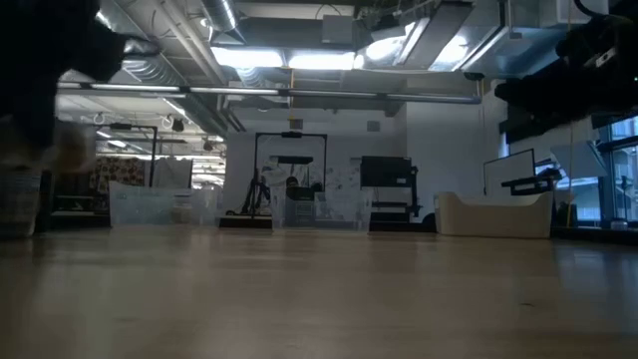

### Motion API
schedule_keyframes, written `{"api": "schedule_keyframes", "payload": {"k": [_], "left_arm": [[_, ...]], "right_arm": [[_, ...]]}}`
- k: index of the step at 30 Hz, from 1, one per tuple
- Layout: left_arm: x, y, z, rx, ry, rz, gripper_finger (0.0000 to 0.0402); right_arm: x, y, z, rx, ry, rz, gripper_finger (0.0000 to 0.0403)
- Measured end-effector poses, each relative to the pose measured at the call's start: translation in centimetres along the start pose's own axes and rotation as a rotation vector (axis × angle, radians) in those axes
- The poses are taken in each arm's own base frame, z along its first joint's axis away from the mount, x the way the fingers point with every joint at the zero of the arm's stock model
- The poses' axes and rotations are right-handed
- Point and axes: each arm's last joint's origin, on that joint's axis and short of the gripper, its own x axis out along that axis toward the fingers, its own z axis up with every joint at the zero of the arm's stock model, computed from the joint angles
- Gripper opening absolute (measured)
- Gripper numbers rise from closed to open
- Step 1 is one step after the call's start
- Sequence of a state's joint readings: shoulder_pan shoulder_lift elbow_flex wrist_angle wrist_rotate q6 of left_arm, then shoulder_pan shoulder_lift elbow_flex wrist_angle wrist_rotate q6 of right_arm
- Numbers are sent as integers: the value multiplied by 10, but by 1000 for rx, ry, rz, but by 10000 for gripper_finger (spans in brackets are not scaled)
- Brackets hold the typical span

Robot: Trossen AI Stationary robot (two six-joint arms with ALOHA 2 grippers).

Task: Sort spices by type
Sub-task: Put the top left brown seasoning bottle into the left transparent bin

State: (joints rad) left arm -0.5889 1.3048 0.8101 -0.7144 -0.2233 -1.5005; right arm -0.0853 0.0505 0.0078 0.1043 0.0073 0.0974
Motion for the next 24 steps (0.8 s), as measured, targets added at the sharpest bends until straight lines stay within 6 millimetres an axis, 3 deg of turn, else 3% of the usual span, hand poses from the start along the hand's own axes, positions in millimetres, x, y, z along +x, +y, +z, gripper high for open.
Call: {"api": "schedule_keyframes", "payload": {"k": [18, 24], "left_arm": [[14, -18, 79, 407, -389, -195, 167], [35, -23, 99, 518, -357, -130, 168]], "right_arm": [[7, 3, 8, 6, -68, 80, 23], [20, 3, 5, 28, -28, 76, 23]]}}
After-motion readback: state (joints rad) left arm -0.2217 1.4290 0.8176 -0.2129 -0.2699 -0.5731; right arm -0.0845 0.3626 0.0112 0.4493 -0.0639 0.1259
